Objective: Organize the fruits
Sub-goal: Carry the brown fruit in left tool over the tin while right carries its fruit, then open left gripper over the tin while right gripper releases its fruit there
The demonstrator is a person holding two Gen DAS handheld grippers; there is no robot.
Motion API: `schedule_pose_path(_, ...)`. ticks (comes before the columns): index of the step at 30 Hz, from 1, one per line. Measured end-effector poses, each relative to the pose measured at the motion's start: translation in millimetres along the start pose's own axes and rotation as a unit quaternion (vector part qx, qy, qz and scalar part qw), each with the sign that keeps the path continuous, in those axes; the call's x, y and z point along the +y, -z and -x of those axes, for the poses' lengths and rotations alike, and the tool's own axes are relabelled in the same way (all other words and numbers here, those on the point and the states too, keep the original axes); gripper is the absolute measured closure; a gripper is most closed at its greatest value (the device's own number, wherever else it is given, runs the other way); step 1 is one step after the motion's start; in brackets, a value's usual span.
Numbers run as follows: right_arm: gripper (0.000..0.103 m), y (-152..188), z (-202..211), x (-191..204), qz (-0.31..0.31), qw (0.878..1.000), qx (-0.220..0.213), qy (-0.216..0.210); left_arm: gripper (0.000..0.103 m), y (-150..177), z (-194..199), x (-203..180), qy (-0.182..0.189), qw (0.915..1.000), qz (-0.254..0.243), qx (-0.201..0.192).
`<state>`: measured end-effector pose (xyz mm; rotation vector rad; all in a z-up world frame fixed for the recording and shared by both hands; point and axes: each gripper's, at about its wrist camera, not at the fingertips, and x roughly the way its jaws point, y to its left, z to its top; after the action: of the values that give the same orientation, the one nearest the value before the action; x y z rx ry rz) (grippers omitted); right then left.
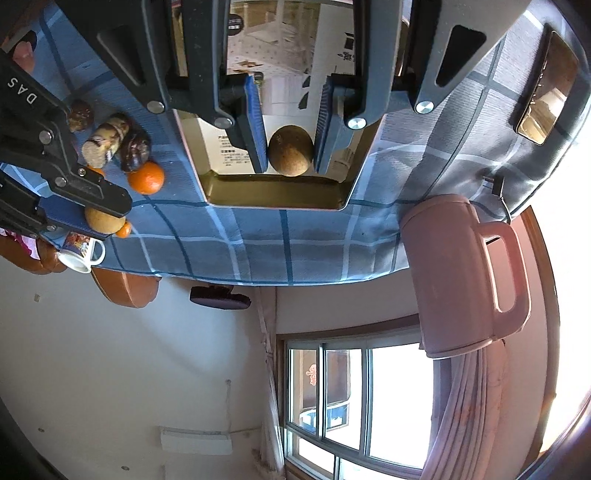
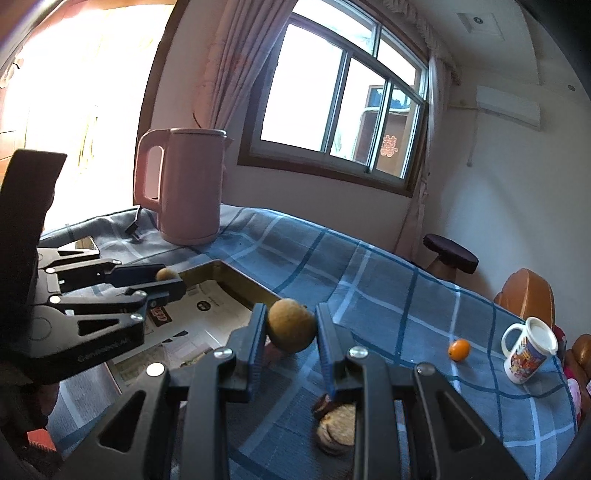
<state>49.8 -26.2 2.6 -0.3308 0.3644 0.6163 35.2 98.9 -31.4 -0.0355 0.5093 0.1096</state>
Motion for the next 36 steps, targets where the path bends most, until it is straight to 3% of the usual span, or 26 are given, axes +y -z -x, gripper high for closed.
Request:
schedule_pose_path(16, 0.074, -3.1, -31.3, 23.6, 0.015, 0.999, 0.023, -0.033, 0.076, 2.0, -18.5, 12.6, -0.010, 0.9996, -0.004, 0.025)
schedule_pose_path(36, 0.074, 15.6, -72.0, 43.6, 0.017, 0.993, 0.092, -0.071, 0.076, 7.3, -31.6, 18.8, -0.017, 0.9987, -0.009, 0.047)
